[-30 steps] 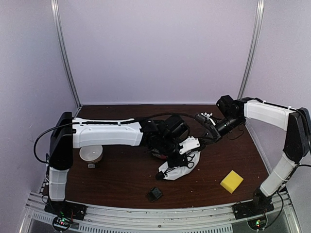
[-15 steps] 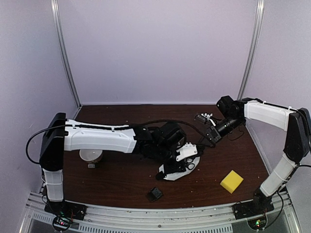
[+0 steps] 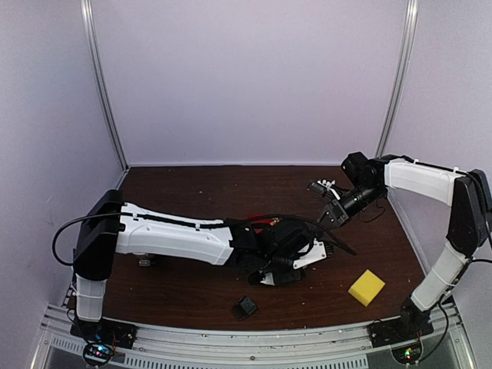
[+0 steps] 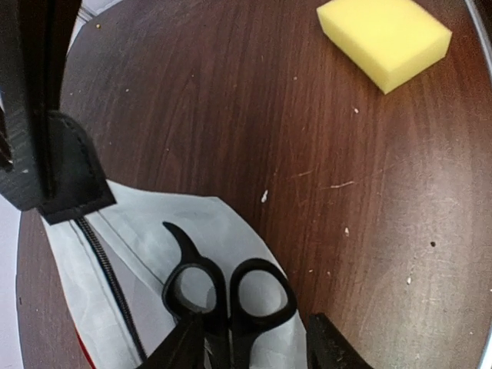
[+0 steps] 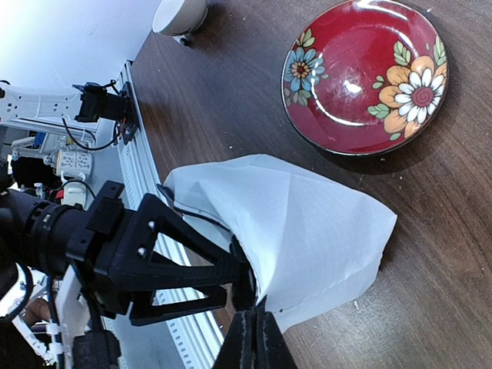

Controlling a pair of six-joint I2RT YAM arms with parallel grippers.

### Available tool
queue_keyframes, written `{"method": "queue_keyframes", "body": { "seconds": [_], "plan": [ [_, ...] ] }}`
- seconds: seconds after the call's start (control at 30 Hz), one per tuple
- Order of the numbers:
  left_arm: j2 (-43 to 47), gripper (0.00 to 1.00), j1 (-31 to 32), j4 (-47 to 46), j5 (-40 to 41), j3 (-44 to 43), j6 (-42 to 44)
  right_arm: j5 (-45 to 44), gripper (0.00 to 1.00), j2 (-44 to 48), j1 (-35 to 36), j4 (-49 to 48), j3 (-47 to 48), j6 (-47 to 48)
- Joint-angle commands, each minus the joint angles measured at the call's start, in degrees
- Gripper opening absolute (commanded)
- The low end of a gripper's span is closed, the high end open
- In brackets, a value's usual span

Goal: Sort the hair-cutting tools

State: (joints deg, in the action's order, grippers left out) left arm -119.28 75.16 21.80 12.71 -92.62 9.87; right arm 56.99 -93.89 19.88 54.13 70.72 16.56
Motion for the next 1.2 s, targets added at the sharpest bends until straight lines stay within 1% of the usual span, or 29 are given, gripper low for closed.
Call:
{"method": "queue_keyframes", "body": {
  "seconds": [0.0, 0.07, 0.17, 0.27, 0.3, 0.33, 0.4, 0.47, 0.57, 0.73, 0.9, 0.97, 1.03, 1.17],
  "plan": [
    [-2.7, 0.49, 1.1, -3.6, 6.0, -1.7, -1.5, 1.5, 0.00, 1.2, 0.1, -0.2, 0.9, 0.1],
    [-3.5, 0.50, 1.4, -4.6, 8.7, -2.0, -2.0, 1.4, 0.00, 1.6, 0.0, -0.4, 0.8, 0.0],
    [-4.8, 0.52, 1.5, -4.9, 9.4, -3.1, -2.4, 1.5, 0.00, 1.8, 0.0, -0.6, 0.4, -0.2],
    [-5.7, 0.54, 1.7, -6.5, 12.0, -3.6, -3.1, 2.0, 0.00, 1.6, 0.1, -0.6, 0.5, -0.4],
    [-6.1, 0.65, 1.8, -6.8, 13.9, -4.0, -3.7, 2.1, 0.00, 1.5, 0.1, -0.7, 0.6, -0.4],
    [-6.3, 0.67, 1.9, -7.2, 16.7, -4.6, -4.9, 2.4, 0.00, 1.5, 0.1, -0.8, 0.6, -0.5],
    [-6.4, 0.68, 2.1, -8.7, 18.7, -4.4, -6.4, 2.6, 0.00, 1.4, 0.1, -0.8, 0.8, -0.7],
    [-6.8, 0.68, 2.2, -9.4, 20.8, -5.0, -7.8, 3.0, 0.00, 1.2, 0.0, -0.6, 1.0, -0.8],
    [-7.1, 0.62, 2.3, -9.0, 22.4, -5.6, -9.2, 3.0, 0.00, 1.2, 0.0, -0.4, 1.1, -0.7],
    [-3.8, 0.59, 2.3, -9.0, 22.7, -3.5, -9.9, 3.0, 0.00, 1.3, 0.1, -0.5, 1.0, -0.7],
    [-0.5, 0.56, 2.3, -7.4, 25.5, -1.2, -10.6, 3.2, 0.00, 1.2, 0.1, -0.4, 1.3, -0.5],
    [0.1, 0.53, 2.2, -6.2, 26.1, -1.0, -11.2, 3.2, 0.00, 1.1, 0.0, -0.4, 1.2, -0.4],
    [0.8, 0.51, 2.2, -5.7, 26.1, -0.5, -11.9, 3.4, 0.00, 1.2, 0.1, -0.4, 1.2, -0.3],
    [1.4, 0.51, 1.5, -4.7, 23.2, 0.0, -13.6, 3.8, 0.00, 1.2, 0.0, -0.3, 1.2, -0.2]
  ]
}}
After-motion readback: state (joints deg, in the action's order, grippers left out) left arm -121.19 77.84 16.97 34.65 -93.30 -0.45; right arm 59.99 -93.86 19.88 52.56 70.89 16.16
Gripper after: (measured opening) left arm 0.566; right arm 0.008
